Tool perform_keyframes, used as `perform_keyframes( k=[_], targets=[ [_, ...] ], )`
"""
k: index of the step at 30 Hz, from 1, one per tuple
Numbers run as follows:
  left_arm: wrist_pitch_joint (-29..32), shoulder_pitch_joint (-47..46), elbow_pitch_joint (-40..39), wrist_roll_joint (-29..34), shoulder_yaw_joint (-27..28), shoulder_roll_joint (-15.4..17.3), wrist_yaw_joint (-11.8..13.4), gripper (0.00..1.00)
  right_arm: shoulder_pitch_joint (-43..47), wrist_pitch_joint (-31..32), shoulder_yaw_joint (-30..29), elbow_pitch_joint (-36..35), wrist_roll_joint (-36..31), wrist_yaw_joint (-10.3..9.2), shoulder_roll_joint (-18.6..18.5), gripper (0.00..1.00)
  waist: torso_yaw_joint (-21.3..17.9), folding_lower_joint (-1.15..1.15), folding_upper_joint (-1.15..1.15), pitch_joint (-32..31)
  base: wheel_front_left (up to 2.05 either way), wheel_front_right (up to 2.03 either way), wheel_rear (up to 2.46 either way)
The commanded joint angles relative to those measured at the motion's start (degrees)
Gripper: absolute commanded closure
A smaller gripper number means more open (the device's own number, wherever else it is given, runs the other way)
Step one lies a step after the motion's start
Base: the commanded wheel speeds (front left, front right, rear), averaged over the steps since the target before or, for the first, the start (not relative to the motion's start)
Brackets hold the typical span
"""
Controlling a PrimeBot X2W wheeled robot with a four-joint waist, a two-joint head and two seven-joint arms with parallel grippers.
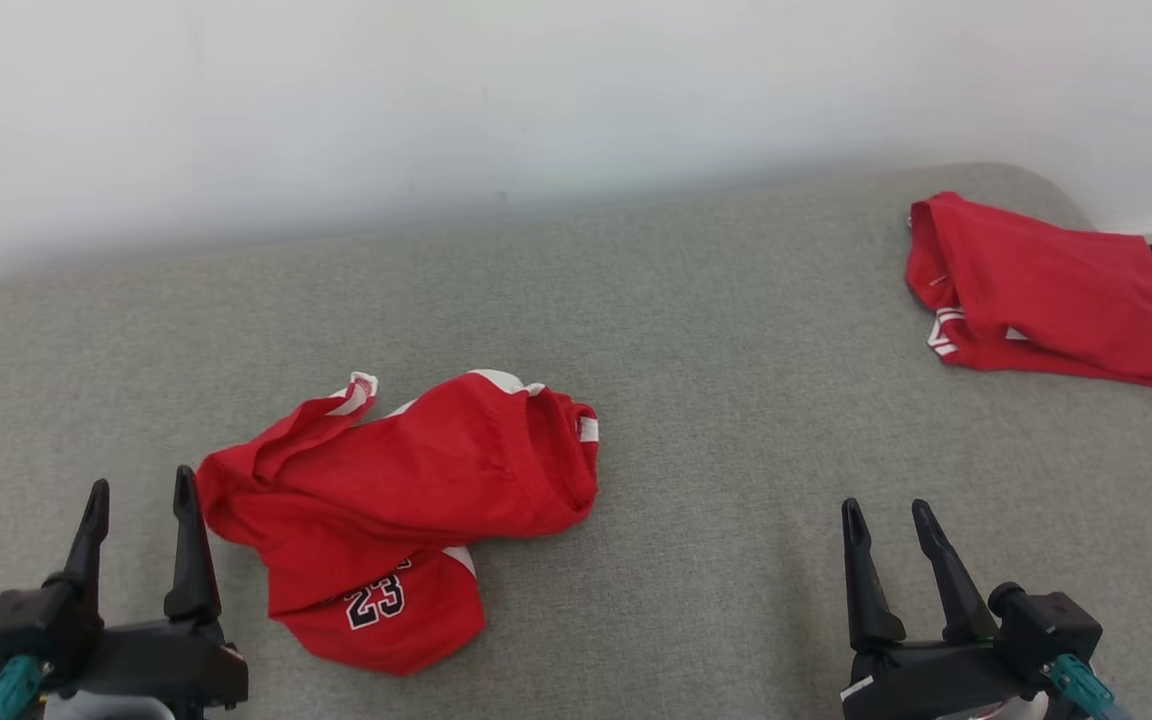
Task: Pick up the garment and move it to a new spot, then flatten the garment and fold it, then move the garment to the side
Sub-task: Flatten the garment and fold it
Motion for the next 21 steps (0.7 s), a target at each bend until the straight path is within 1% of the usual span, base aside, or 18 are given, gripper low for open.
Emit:
perform_keyframes(
  k=[1,6,12,17,21],
  targets=[
    [-0.16,1.8,-1.51,0.68,0.42,-0.47,-0.11,0.0,0.88,-0.25,-0.09,0.04,0.37,-0.16,0.11,0.0,1.29,0.01,0.0,-1.15,0.0,0.0,0.0],
    [-0.16,5.74,-6.99,2.8,1.4,-1.28,-0.43,0.0,1.76,-0.25,-0.61,0.04,0.41,-0.16,0.13,0.0,2.86,0.01,0.0,-2.19,0.0,0.0,0.0],
    [-0.16,10.39,-11.67,4.06,1.76,-1.83,-0.72,0.0,2.39,-0.25,-0.67,0.11,0.37,-0.16,0.12,0.0,4.03,0.01,0.0,-3.14,0.0,0.0,0.0],
    [-0.16,15.64,-14.71,7.15,-0.49,-1.63,-0.97,0.0,2.83,-0.25,-0.25,0.17,0.41,-0.16,0.13,0.0,4.8,0.01,0.0,-3.6,0.0,0.0,0.0],
    [-0.16,18.15,-14.24,7.24,-2.37,-2.06,-0.94,0.0,2.91,-0.25,-0.24,0.5,0.5,-0.16,0.12,0.0,5.36,0.01,0.0,-3.59,0.0,0.0,0.0]
  ],
)
